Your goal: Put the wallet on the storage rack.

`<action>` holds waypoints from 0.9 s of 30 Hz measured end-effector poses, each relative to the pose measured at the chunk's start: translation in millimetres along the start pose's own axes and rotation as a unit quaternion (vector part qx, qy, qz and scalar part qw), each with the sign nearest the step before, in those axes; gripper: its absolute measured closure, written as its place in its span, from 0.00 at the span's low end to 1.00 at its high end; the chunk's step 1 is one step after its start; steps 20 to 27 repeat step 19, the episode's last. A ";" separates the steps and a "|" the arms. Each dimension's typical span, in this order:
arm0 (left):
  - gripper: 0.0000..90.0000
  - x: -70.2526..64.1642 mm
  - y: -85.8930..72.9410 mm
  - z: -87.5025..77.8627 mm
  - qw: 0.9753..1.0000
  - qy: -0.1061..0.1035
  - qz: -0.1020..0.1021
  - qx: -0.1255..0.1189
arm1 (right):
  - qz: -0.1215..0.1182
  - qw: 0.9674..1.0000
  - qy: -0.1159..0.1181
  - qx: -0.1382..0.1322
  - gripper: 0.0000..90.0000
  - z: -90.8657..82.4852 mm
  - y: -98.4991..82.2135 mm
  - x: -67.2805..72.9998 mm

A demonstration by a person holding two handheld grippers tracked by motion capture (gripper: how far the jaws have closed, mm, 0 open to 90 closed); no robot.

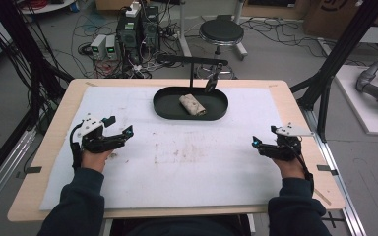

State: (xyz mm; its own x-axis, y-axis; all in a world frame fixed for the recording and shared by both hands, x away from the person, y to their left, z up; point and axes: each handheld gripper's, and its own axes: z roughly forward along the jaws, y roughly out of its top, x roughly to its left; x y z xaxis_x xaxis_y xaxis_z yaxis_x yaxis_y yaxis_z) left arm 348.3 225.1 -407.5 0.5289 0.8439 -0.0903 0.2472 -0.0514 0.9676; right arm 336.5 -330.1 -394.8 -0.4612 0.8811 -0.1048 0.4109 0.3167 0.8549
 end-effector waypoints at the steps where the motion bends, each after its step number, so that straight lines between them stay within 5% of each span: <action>1: 0.22 -0.2 -0.1 0.2 1.000 0.000 0.000 0.000 | -0.001 1.000 0.000 0.001 0.22 0.6 -0.5 -0.2; 27: 0.22 -0.8 -0.9 0.8 1.000 0.002 0.001 0.003 | -0.007 1.000 -0.012 -0.002 0.22 0.1 -1.0 -0.9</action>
